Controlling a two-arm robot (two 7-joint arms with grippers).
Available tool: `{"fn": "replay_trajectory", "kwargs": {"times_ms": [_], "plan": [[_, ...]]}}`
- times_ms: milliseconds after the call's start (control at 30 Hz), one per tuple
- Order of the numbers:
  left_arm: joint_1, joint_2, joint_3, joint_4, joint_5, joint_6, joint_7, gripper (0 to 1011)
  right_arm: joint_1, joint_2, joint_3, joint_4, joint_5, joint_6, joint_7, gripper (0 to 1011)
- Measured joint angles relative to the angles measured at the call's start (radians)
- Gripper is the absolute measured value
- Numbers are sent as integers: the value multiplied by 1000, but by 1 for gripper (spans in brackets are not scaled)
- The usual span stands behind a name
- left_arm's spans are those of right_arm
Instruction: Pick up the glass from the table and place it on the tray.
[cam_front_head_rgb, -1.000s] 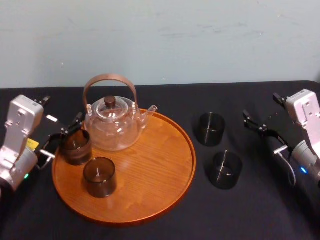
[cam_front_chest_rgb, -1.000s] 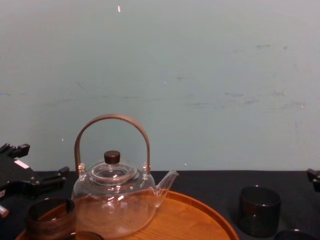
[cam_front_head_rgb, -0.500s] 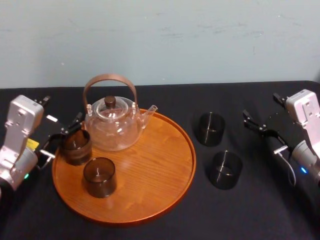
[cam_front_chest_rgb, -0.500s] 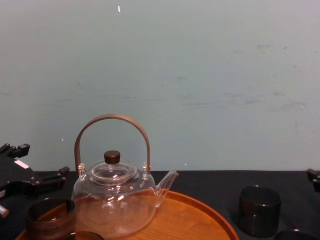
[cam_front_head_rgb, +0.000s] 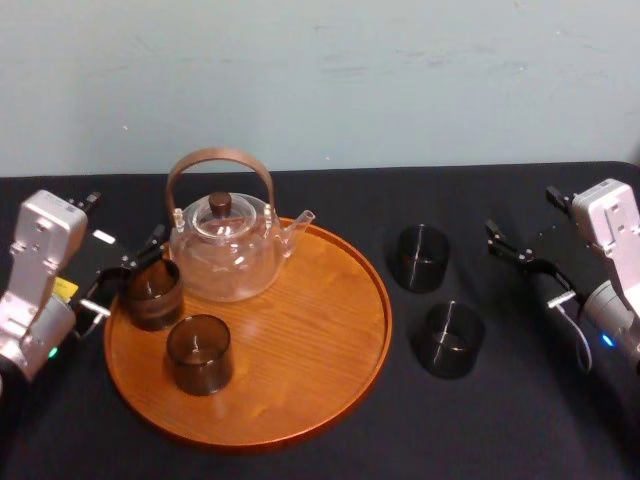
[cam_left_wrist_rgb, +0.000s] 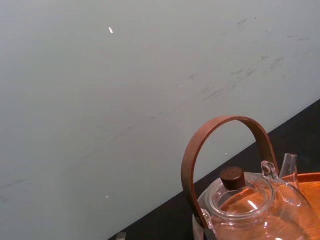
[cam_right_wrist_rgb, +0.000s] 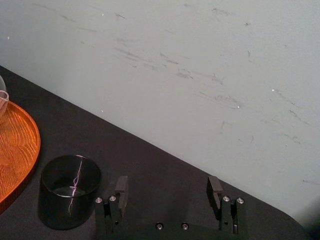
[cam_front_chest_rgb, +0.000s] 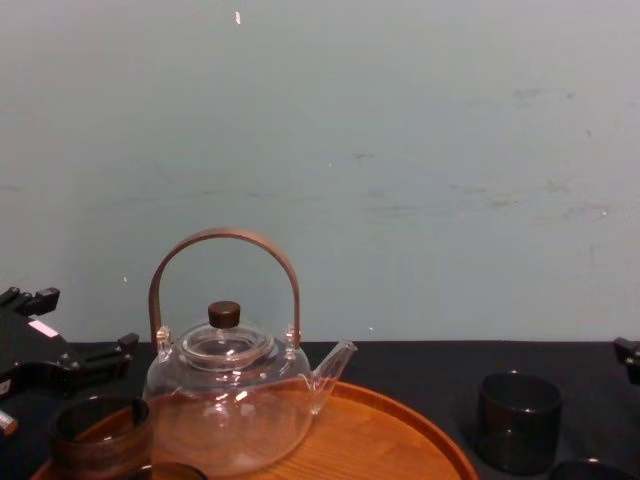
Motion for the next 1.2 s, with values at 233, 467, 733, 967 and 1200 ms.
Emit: {"fn": "replay_trajectory", "kwargs": {"times_ms": [233, 467, 733, 967, 1200], "plan": [[0, 0, 0, 0, 0, 0, 0, 1001, 0, -1, 2, 0, 0, 0, 1, 1002], [0, 0, 0, 0, 0, 0, 0, 1001, -10, -11, 27, -7, 17, 8, 38, 1002], [0, 0, 0, 0, 0, 0, 0, 1001, -30, -12, 59, -38, 56, 44, 84, 1002], [0, 0, 0, 0, 0, 0, 0, 1001, -61, -4, 100, -88, 116, 100, 138, 1002], [0, 0, 0, 0, 0, 0, 0, 1001, -107, 15, 140, -146, 167, 145, 187, 1002]]}}
